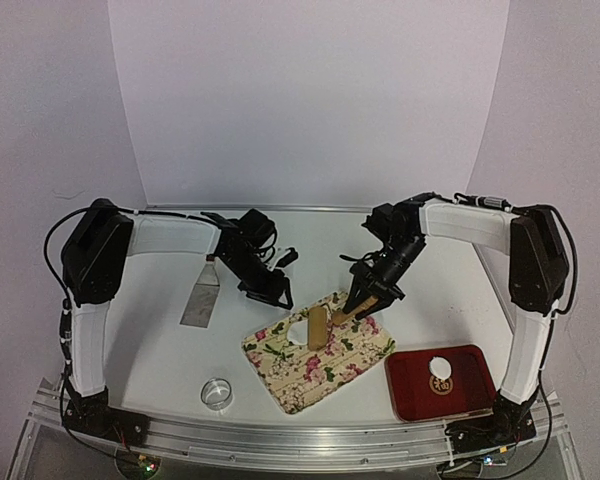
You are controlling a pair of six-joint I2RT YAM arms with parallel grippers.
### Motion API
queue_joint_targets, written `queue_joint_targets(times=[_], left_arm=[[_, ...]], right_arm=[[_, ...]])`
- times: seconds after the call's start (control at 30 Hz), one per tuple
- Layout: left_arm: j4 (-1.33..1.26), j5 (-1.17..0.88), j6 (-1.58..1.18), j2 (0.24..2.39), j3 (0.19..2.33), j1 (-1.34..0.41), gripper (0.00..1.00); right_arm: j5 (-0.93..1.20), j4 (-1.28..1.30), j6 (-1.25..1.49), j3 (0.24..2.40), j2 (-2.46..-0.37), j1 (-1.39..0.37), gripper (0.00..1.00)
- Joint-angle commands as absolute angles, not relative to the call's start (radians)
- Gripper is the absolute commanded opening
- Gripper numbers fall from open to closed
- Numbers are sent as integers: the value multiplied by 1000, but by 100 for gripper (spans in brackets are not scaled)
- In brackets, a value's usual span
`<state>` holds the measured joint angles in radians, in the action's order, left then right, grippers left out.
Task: Roll out the dumpling wrappers from the dough
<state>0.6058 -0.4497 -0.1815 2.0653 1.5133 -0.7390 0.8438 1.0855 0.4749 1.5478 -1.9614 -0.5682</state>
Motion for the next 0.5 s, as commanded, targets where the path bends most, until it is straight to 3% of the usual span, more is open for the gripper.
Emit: queue_joint_targets(times=[0.0, 0.47], left_arm=[[663, -461, -222, 1975, 1448, -736, 55], [693, -450, -261, 1933, 1314, -737, 60]], right_arm=[[894, 1036, 603, 1592, -1886, -576, 0], [1015, 897, 730, 1595, -1937, -629, 0]])
